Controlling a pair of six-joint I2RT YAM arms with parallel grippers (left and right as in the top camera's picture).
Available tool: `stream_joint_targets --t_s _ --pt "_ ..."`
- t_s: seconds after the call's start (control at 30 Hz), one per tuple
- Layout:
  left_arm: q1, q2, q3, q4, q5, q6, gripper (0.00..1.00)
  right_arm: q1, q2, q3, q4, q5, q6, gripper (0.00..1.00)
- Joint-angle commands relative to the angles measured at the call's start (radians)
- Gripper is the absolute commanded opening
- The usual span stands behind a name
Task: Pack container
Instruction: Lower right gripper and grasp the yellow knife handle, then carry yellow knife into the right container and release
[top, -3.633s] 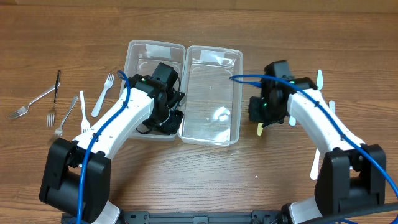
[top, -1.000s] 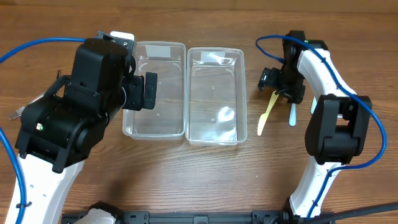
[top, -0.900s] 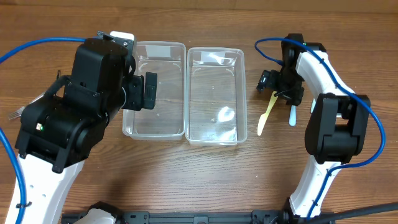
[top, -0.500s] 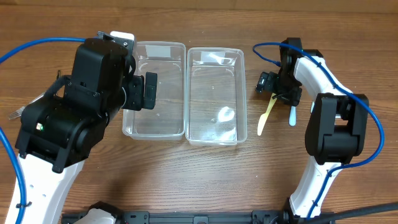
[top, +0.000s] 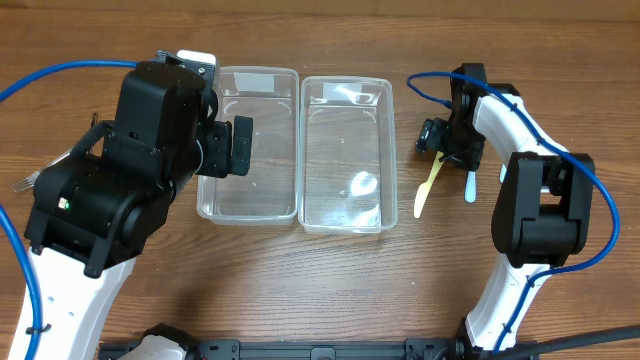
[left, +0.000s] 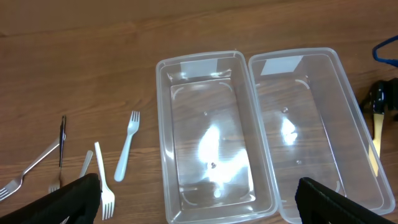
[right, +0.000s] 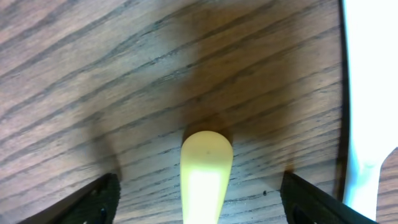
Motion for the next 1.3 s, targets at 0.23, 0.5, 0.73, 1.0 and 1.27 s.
stream_joint_targets --t_s 0.23,0.5,0.73,1.0,1.27 --pt "0.005 -0.003 0.016 0.005 -0.002 -0.014 1.0 -0.003 0.029 -0.041 -0.019 -0.031 0.0 0.5" --pt "0.005 -0.003 0.016 0.005 -0.003 -0.014 1.0 -0.003 0.029 -0.041 -0.023 -0.031 0.0 0.28" --pt "0.005 -0.003 0.016 0.005 -0.003 -0.014 1.0 -0.003 0.029 -0.041 -0.023 -0.031 0.0 0.17" --pt "0.005 -0.003 0.016 0.005 -0.003 -0.014 1.0 -0.003 0.029 -0.04 -0.024 -0.031 0.0 0.1" --pt "0.005 -0.003 0.016 0.005 -0.003 -0.013 1.0 -0.003 -0.013 0.056 -0.107 -0.03 -0.008 0.04"
